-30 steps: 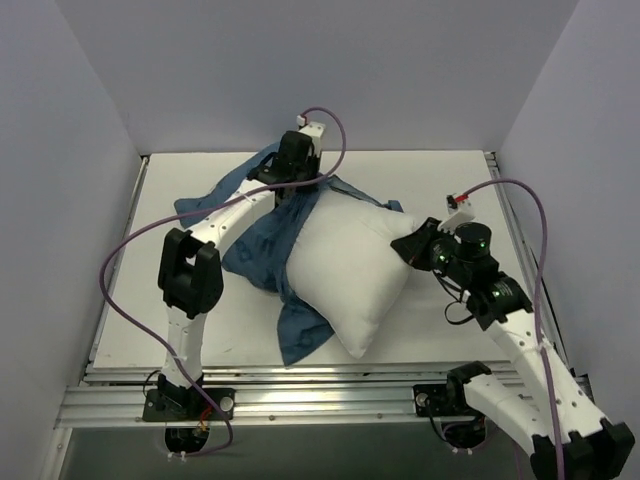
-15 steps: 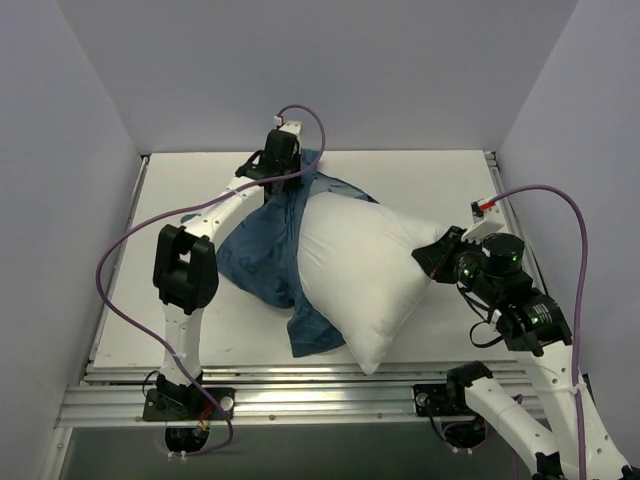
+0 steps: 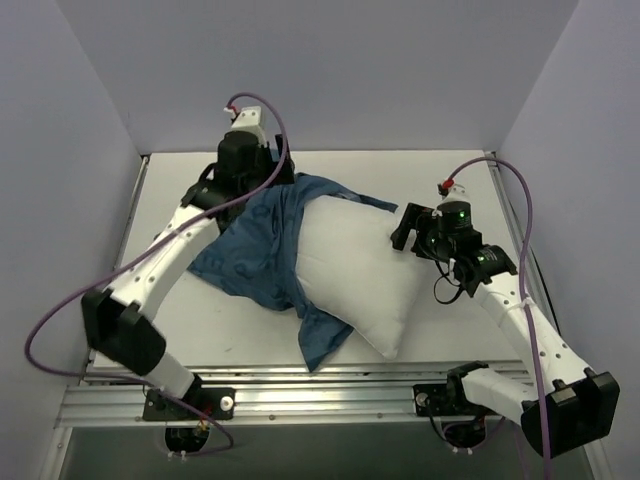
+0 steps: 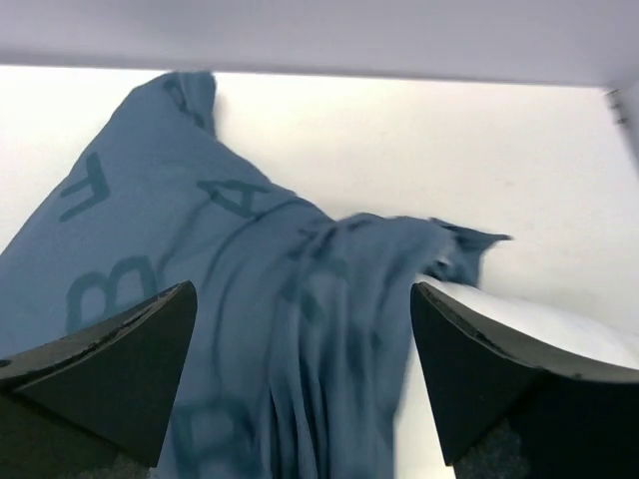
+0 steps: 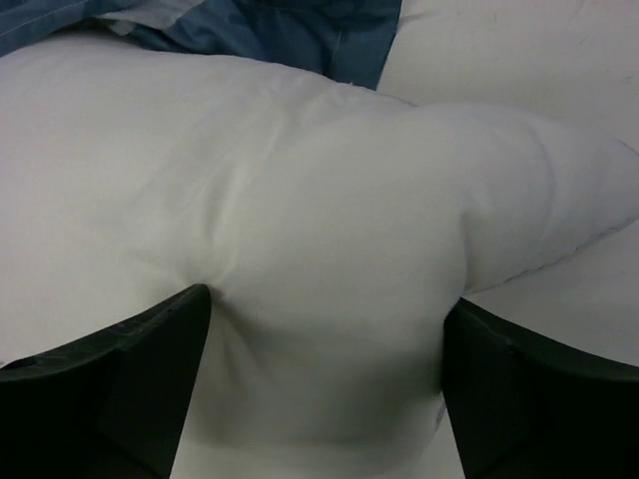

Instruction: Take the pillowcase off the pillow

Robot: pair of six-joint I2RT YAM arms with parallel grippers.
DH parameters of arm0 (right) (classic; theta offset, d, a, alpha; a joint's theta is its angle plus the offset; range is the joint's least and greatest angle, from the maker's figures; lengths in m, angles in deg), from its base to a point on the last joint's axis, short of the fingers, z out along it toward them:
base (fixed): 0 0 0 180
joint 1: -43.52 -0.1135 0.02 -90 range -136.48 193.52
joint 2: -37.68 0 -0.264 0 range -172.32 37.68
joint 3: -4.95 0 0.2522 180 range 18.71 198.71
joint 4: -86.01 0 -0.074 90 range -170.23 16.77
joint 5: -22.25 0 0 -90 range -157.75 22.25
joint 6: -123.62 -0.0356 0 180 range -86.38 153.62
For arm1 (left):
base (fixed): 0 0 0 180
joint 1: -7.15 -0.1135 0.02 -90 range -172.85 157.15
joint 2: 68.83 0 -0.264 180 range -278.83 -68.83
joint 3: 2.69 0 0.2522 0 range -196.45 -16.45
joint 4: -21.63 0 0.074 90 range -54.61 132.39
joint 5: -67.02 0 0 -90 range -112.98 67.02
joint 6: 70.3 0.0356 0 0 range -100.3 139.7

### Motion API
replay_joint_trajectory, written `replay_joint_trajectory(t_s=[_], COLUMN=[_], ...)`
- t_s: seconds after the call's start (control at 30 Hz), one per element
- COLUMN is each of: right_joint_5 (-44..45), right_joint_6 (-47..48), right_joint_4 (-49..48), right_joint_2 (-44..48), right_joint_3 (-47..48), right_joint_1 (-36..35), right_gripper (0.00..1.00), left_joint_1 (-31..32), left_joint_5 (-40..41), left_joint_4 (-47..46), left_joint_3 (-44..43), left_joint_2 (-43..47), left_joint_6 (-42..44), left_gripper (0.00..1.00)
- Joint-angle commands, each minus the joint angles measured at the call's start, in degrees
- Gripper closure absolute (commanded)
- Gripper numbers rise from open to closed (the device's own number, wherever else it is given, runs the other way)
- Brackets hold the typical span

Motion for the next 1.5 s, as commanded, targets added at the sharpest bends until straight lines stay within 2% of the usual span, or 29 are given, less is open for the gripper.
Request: replay_joint_trajectory(t_s=[0.0,0.03,0.1,0.23,0.37,0.53,0.6,0.67,0.7,0.77,0.8,0.93,1.0,1.07,1.3,1.33,1.4,1.43,1.47], right_joint_5=[6.18,7.15,10.04,14.35,20.25,15.7,11.56,11.9,12.95,18.02,19.71,29.29,33.42,33.96,36.69,36.69,36.25,35.9,35.2], right_joint_6=[3.2,3.56,4.35,4.53,2.78,3.12,3.21,2.08,1.63,0.49,0.22,-0.48,-0.92,-0.31,-0.22,-0.22,-0.13,0.22,0.4], right_joint_4=[-3.46,-3.1,-2.05,0.15,4.18,3.59,3.49,3.67,3.67,3.32,3.4,4.11,4.9,4.9,1.74,0.69,-0.28,-1.5,-2.04], right_joint_2=[-2.78,-2.87,-2.09,0.63,3.71,7.49,7.59,6.8,6.53,5.04,4.25,-4.51,-8.04,-13.23,-24.92,-25.63,-26.86,-27.74,-28.1], right_joint_3=[5.86,6.56,7.97,8.77,8.33,5.7,5.08,4.11,3.76,2.71,2.62,3.05,3.49,3.49,1.3,1.3,1.38,1.47,1.56], right_joint_1=[-0.25,-0.6,-1.92,-6.74,-11.94,-15.37,-17.56,-20.11,-23.6,-27.83,-32.12,-40.76,-42.17,-42.44,-41.48,-41.39,-40.78,-40.6,-40.25], right_gripper=[0.12,0.05,0.0,0.0,0.0,0.0,0.0,0.0,0.0,0.0,0.0,0.0,0.0,0.0,0.01,0.04,0.25,0.36,0.54], left_joint_1=[3.09,3.97,7.04,10.65,14.43,18.22,19.36,19.45,19.45,19.45,19.45,19.45,19.45,19.45,19.45,19.45,19.45,19.45,19.45], left_joint_5=[-0.9,-0.82,-0.21,-1.34,-3.54,-5.12,-4.69,-4.42,-4.07,-3.63,-3.63,-3.63,-3.81,-3.63,-2.31,-2.4,-2.75,-3.01,-3.36], left_joint_4=[-0.36,0.17,1.32,2.29,0.55,-7.1,-10.71,-12.9,-13.7,-15.45,-15.73,-15.99,-16.08,-15.82,-14.59,-14.85,-15.2,-15.64,-15.81], left_joint_3=[5.62,7.29,13.52,25.56,35.94,47.19,48.87,49.84,50.19,50.72,50.64,50.55,50.9,51.34,53.8,53.97,54.15,54.06,53.98], left_joint_2=[11.14,14.9,18.61,27.74,32.86,34.19,33.4,31.9,31.29,29.53,28.92,26.63,26.63,27.41,30.67,30.58,29.97,29.62,29.27], left_joint_6=[-2.56,-3.08,-4.05,-8.7,-13.1,-17.15,-17.06,-16.8,-16.71,-16.62,-16.36,-16.01,-15.83,-15.92,-15.92,-15.83,-15.74,-15.66,-15.66], left_gripper=[0.04,0.05,0.05,0.03,0.0,0.06,0.06,0.06,0.07,0.08,0.09,0.19,0.23,0.28,0.29,0.29,0.29,0.28,0.28])
